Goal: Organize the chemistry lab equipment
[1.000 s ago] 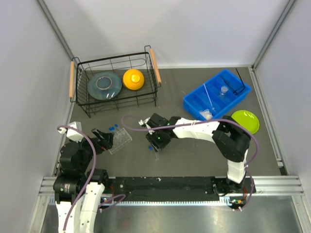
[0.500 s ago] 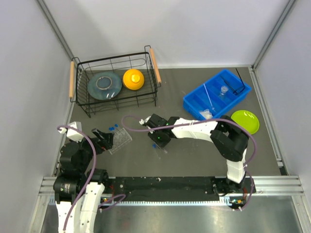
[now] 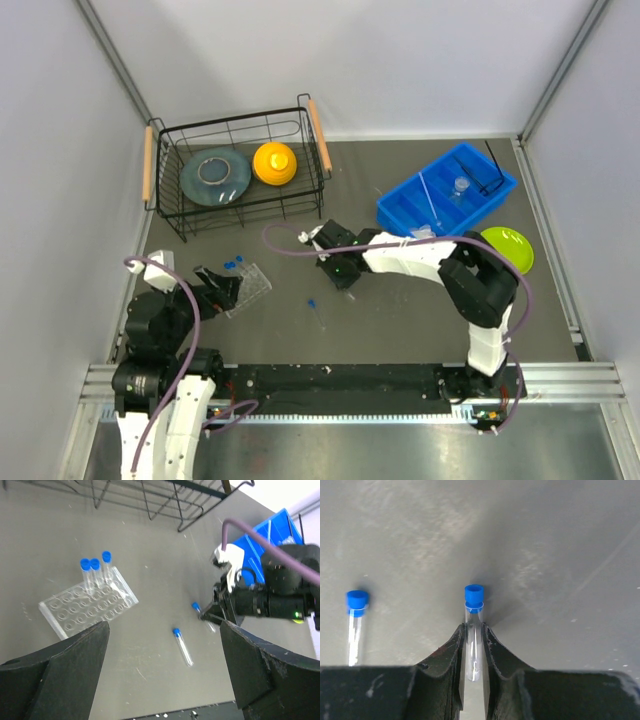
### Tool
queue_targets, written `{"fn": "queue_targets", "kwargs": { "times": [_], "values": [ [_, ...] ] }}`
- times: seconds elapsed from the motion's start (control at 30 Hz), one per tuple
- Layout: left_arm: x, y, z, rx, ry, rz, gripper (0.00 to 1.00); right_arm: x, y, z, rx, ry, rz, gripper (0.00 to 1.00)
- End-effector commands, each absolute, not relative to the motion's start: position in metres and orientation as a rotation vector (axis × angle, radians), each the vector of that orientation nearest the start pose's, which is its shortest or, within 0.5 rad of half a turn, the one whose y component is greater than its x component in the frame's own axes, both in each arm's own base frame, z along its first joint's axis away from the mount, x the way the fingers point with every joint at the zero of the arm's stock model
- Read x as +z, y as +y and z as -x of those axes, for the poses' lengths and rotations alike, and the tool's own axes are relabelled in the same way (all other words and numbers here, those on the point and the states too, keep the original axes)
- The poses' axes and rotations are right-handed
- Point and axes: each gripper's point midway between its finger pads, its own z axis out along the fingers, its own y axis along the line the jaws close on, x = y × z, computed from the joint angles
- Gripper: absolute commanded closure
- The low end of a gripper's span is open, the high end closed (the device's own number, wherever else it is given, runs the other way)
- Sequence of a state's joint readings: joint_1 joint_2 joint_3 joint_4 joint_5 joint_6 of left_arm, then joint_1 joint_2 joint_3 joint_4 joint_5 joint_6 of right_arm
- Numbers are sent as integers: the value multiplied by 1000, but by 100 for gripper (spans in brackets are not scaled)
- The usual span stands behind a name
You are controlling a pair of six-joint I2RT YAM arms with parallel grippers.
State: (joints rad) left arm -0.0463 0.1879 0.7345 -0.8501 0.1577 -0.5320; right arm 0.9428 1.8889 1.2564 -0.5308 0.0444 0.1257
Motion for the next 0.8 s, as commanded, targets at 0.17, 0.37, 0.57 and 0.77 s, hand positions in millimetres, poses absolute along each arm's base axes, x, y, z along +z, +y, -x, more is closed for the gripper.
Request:
{"fn": "queue_targets", "kwargs": {
  "times": [0.17, 0.37, 0.57, 0.77],
  "values": [
    [221, -119, -155, -1033, 1900, 321, 9, 86, 310, -262, 582, 2434, 967, 91],
    [213, -151, -158, -1380, 1878, 318, 14, 129, 318, -247, 886, 2317, 977, 91],
    [218, -156, -164, -1456, 1849, 331, 8, 155, 330, -218, 1127, 2215, 1051, 91],
    [224, -161, -173, -1479, 1832, 347, 6, 176, 338, -199, 1293, 2142, 1092, 90]
  ]
}}
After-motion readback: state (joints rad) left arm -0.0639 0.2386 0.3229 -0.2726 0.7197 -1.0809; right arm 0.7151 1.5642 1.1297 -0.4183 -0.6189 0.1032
